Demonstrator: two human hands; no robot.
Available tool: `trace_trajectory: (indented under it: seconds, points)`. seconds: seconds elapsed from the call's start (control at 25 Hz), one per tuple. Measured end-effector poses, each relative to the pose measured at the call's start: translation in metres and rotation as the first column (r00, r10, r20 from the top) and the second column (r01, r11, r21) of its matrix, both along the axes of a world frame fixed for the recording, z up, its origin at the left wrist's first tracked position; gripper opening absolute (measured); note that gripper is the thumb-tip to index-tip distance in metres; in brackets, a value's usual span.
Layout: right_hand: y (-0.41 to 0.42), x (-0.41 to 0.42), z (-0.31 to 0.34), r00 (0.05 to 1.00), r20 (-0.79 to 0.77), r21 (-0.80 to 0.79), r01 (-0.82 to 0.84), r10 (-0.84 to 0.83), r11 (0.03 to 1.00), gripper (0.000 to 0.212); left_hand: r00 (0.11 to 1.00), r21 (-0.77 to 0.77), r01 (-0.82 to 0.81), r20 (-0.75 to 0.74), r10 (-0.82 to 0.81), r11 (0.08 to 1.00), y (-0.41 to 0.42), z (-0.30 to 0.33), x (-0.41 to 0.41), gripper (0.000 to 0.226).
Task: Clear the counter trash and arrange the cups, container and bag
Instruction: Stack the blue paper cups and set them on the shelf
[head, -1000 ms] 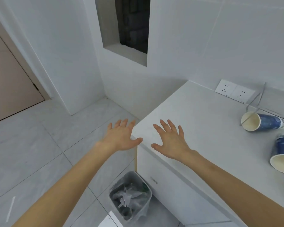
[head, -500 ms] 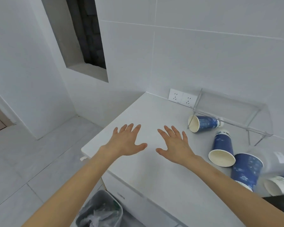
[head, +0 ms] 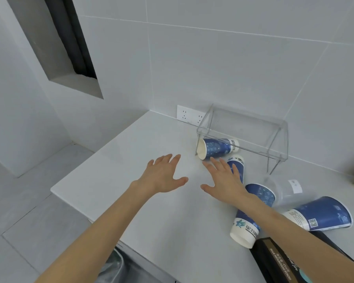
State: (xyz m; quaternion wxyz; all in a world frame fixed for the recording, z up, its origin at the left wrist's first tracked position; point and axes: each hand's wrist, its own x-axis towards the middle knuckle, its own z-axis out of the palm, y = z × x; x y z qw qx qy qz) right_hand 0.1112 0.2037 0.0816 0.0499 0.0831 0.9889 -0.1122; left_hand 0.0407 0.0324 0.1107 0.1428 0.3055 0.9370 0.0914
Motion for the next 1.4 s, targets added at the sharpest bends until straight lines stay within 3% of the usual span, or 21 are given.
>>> trace_trajectory:
  seconds: [0.28,0.64,1.0,1.16,1.4]
  points:
    - [0.037,0.002,-0.020,0.991,0.049,-0.022,0.126,-0.125,0.992,0.068,0.997,0.023,0.069,0.040,-0.070,0.997,0.038,-0.017,-0.020,0.071]
    - [0.062,-0.007,-0.041,0.971,0.155,0.050,0.177,-0.182,0.983,0.071,0.983,0.173,0.016,0.175,-0.046,0.985,0.091,-0.056,-0.068,0.057]
    - [0.075,-0.021,-0.056,0.982,0.088,-0.033,0.169,-0.165,0.985,0.054,0.906,0.373,-0.316,0.391,0.162,0.872,0.151,-0.097,-0.100,0.053]
    - [0.077,-0.022,-0.059,0.986,0.072,-0.068,0.156,-0.151,0.985,0.053,0.779,0.428,-0.564,0.560,0.282,0.706,0.161,-0.108,-0.105,0.042]
    - [0.079,-0.018,-0.059,0.981,0.038,-0.115,0.193,-0.190,0.974,0.052,0.847,0.481,-0.493,0.456,0.273,0.725,0.157,-0.111,-0.109,0.018]
